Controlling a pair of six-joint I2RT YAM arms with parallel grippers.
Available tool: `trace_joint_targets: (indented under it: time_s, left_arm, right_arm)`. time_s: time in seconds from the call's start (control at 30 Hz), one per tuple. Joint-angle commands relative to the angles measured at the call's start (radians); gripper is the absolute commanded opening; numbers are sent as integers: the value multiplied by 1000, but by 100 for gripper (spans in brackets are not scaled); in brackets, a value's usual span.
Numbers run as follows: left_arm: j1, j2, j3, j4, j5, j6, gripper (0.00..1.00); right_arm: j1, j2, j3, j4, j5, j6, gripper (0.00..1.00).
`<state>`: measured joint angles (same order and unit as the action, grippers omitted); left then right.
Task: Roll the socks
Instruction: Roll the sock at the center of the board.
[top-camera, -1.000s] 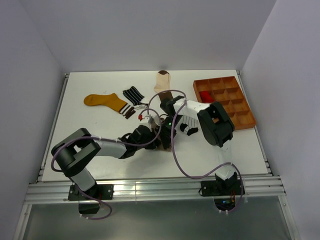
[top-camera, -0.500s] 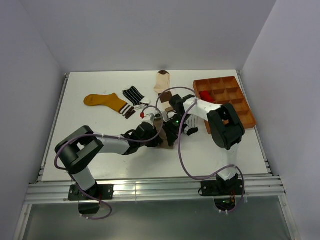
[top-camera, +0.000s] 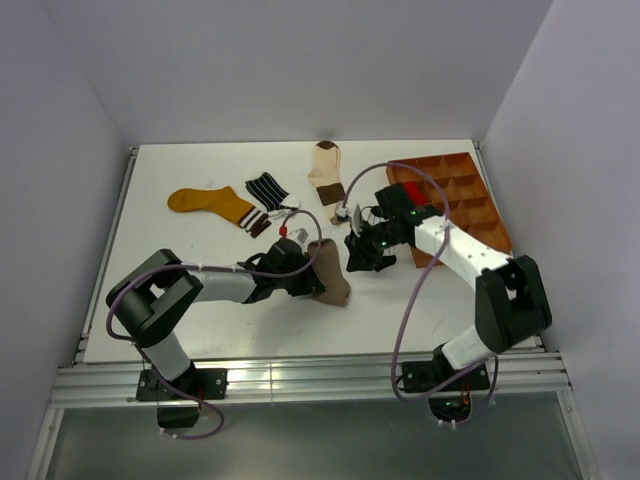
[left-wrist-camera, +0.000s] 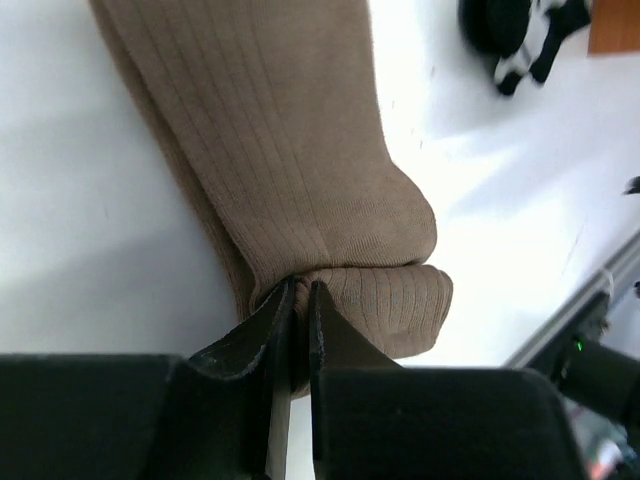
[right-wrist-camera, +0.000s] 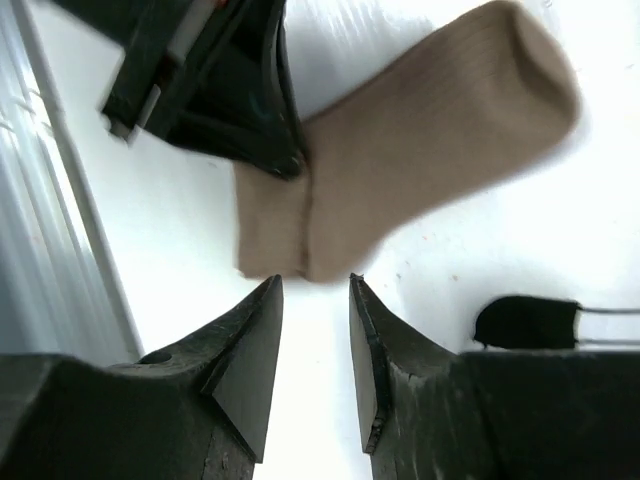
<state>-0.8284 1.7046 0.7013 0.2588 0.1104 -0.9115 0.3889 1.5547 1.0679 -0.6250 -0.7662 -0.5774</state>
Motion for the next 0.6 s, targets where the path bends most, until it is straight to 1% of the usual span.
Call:
trace_joint_targets:
  time_s: [0.0,0.03,0.17,0.2,0.27,0.3,0.4,0.57]
  left_arm:
    - [8,47,-68,-437,93,34,0]
    - [14,41,-63,-455,101,36,0]
    - [40,21,-53,-493,143,37,0]
    - [43,21,-49,-501,147,36,0]
    - [48,20,-40,-519,147,34,0]
    - [49,21,-40,-521,150,30,0]
    - [57,26,-40,-512,175,11,0]
    - [60,30,-40,-495,204,-9,0]
  right_arm:
    - [31,-120,-104,160,97,-105,41]
    - [45,-149,-133,180,116,-137,43]
    - [165,-280,-291,263,217,-209,45]
    - [233,-295,-318,283,261,-216,46]
    - [303,-326,-383,339,297,-220,50]
    - [358,-340,-399,359,317,-217,51]
    - [427,-323,-408,377,354,-208,52]
    - [490,-301,-413,401,384,-190,53]
